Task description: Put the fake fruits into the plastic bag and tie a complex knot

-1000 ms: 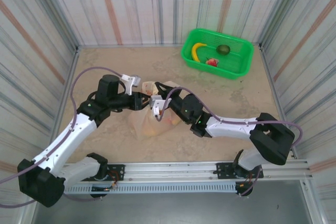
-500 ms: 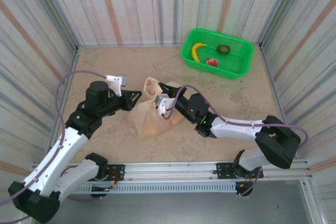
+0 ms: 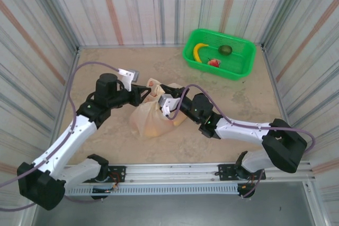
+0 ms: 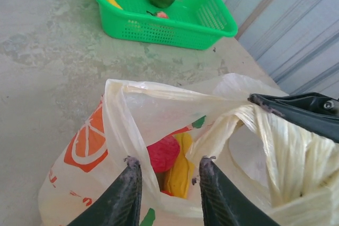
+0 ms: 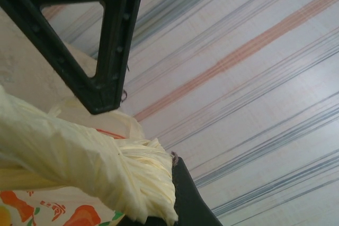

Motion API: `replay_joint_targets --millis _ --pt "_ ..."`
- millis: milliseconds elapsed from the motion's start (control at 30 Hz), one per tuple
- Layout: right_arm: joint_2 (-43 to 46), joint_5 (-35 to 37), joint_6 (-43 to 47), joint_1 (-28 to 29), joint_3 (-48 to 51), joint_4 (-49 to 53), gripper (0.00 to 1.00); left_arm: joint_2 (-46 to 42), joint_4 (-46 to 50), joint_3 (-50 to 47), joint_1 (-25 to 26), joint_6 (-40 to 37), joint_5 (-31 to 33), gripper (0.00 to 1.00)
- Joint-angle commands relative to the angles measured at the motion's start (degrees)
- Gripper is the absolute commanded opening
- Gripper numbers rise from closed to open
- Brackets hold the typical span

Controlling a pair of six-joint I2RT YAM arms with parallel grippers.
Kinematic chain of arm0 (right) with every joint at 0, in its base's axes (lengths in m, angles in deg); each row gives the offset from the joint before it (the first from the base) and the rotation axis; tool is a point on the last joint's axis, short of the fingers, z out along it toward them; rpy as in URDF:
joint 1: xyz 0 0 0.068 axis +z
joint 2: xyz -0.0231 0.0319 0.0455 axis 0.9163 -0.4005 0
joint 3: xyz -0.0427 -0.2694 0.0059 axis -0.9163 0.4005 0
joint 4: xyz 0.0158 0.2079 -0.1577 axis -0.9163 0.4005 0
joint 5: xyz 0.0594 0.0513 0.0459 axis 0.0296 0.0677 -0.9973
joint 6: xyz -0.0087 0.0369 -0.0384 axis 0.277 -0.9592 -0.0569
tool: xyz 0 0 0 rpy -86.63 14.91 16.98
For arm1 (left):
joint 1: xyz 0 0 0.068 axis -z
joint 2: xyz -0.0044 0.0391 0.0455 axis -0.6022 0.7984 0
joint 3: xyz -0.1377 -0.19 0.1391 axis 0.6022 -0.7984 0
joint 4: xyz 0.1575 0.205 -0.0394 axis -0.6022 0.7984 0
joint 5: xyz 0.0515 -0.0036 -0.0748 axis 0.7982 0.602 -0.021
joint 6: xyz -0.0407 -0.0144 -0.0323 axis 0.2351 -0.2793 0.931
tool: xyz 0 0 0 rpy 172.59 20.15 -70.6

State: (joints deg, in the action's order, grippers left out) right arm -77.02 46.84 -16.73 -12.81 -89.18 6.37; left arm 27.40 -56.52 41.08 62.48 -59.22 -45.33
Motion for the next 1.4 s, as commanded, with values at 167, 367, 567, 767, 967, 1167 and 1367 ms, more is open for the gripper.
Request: replay_joint_targets --millis 167,367,567,767,967,1167,1367 --pt "1.3 -2.1 -2.5 -1.0 -0.1 -0.2 0.0 -0.8 -3.5 2.5 2.0 -12.4 0.3 0.33" --pt "1.0 -2.7 -2.4 -1.1 -0.3 -0.1 0.0 -2.1 -6.1 -1.2 2.0 -14.9 1.6 0.35" --pt "0.8 -2.6 -2.3 -1.1 -0.7 -0.4 0.0 -0.2 -8.1 -0.7 1.5 -16.1 -3.4 0.35" --pt "0.4 -2.5 -2.3 -0.9 -0.8 -0.8 0.0 2.5 -7.3 0.4 1.4 -15.1 -4.7 0.36" --pt "0.4 -2.5 -2.3 -0.8 -0.9 -0.8 0.0 3.4 -6.4 0.7 1.4 -14.6 -3.5 0.35" --pt "0.0 -2.5 -2.4 -0.8 -1.1 -1.1 0.0 6.4 -7.2 1.9 1.4 -13.4 -7.5 0.45" --pt "-0.5 -2.9 -2.8 -0.7 -1.4 -1.2 0.0 8.9 -7.2 4.1 -0.3 -10.9 -8.6 0.43"
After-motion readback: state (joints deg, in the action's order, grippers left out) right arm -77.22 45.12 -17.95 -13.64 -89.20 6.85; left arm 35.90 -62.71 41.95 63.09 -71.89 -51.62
